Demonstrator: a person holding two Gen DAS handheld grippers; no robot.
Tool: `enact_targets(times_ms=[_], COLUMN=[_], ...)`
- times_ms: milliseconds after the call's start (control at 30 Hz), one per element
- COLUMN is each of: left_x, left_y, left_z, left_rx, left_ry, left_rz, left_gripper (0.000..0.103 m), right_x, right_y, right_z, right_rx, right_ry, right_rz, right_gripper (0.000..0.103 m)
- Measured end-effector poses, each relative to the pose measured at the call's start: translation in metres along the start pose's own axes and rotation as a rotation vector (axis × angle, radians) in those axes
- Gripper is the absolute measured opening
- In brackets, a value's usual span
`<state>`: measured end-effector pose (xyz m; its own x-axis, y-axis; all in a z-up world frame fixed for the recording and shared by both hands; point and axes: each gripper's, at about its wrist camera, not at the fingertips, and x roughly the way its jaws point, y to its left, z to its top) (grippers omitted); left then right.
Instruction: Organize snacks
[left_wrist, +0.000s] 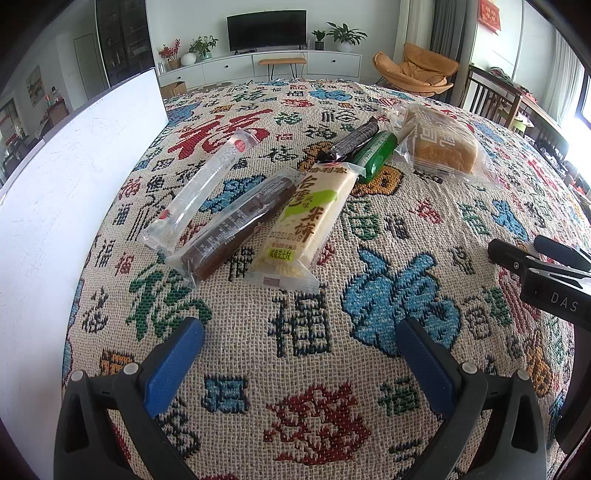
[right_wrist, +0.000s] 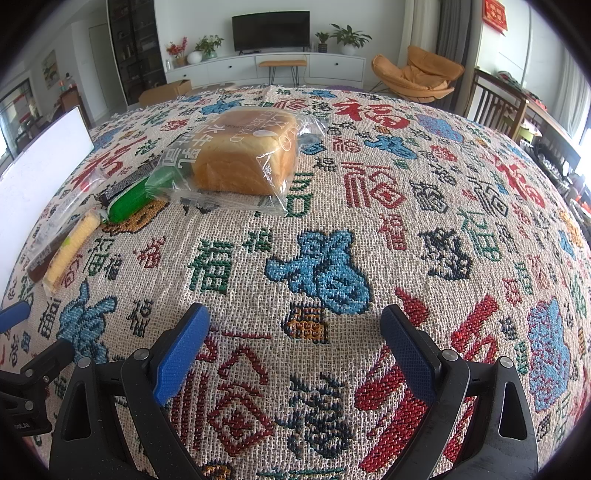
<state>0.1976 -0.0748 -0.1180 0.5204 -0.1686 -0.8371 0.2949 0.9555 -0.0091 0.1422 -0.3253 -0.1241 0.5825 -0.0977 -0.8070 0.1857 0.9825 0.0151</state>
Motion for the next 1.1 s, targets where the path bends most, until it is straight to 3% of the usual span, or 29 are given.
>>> enact_targets(times_ms=[1100], left_x=[-0.0001], left_y=[0.0005], left_z=[0.0000], left_rx=[0.007], left_ry=[0.011], left_rz=[-0.018], left_gripper=[0.103], right_x=[-0.0006], right_y=[-0.0006], right_z=[0.0000], right_rx=[0.000], right_ry=[0.000], right_rz=[-0.001], right_gripper=[0.096])
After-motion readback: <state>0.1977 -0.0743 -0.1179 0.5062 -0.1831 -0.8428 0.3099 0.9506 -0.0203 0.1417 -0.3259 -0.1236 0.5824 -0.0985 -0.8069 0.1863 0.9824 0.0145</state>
